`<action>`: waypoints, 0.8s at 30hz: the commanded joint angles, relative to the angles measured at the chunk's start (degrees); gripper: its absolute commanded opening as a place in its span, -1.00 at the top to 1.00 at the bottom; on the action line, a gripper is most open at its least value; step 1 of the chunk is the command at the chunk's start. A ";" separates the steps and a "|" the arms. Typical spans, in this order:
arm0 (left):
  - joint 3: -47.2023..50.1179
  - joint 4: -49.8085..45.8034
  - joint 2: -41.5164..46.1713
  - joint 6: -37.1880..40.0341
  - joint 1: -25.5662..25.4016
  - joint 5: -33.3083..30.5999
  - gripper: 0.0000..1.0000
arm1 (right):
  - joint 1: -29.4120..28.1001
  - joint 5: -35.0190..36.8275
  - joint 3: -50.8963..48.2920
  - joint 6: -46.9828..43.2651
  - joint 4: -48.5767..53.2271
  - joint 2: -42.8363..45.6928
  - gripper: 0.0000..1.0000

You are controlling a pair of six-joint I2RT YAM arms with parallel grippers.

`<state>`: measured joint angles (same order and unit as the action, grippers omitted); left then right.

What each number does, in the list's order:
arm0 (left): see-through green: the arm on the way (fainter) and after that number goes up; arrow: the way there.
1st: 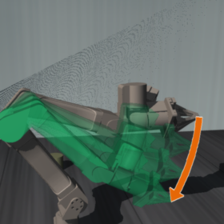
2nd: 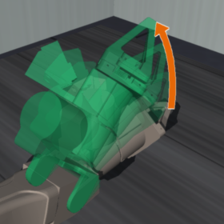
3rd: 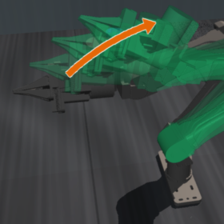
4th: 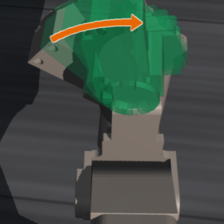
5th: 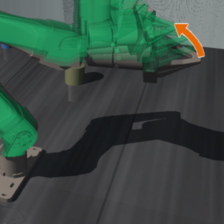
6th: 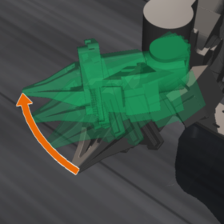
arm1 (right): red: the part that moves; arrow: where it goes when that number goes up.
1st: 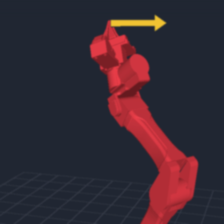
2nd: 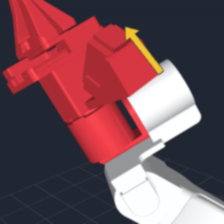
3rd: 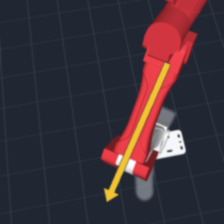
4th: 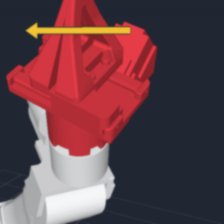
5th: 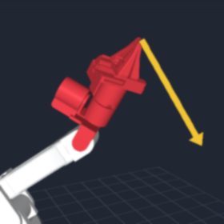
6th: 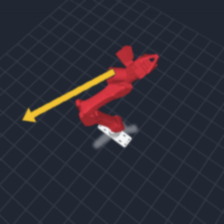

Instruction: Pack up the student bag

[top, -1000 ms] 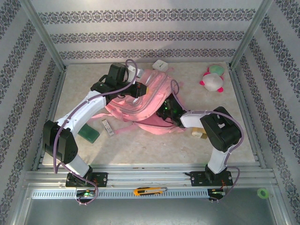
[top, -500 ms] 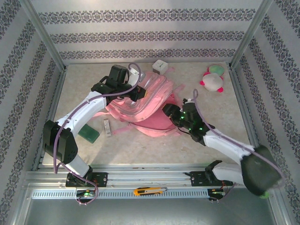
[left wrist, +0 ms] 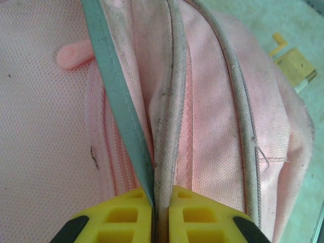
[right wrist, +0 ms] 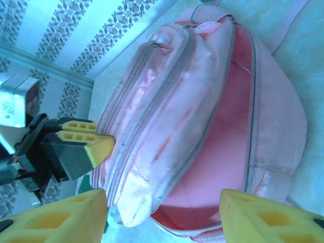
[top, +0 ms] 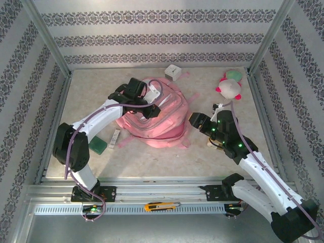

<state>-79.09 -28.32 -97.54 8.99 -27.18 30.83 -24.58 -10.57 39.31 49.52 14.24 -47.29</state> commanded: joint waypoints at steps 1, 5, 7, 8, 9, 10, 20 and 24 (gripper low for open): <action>-4.19 -3.08 -0.33 -0.77 -0.19 -0.83 0.08 | -2.05 -6.44 9.04 -17.30 4.11 -6.81 -0.20; -0.45 0.36 4.24 -12.69 2.21 -2.56 -0.56 | -9.40 -6.19 15.27 -41.39 8.10 -13.45 -0.20; 1.88 1.41 6.02 -16.56 4.24 -2.54 -0.61 | -13.26 -4.28 16.41 -50.33 9.64 -15.64 -0.20; 3.02 1.78 6.87 -17.74 5.30 -2.43 -0.62 | -14.90 -3.17 16.86 -53.55 10.26 -16.90 -0.20; 4.40 2.30 7.99 -18.48 6.34 -2.21 -0.63 | -16.77 -2.19 17.43 -57.89 11.01 -18.39 -0.20; 6.24 2.91 9.09 -19.23 7.37 -2.50 -0.64 | -18.47 -1.44 18.00 -61.51 11.87 -20.02 -0.20; 21.12 8.71 18.16 -25.25 15.60 -1.97 -0.67 | -30.29 11.34 18.92 -88.24 12.37 -37.55 -0.25; 23.31 10.05 19.97 -24.92 15.93 -1.93 -0.67 | -30.88 19.46 18.27 -91.33 8.19 -42.81 -0.29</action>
<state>-56.60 -22.44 -79.88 -14.63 -11.88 28.42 -55.02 0.49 57.28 -35.07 25.41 -87.99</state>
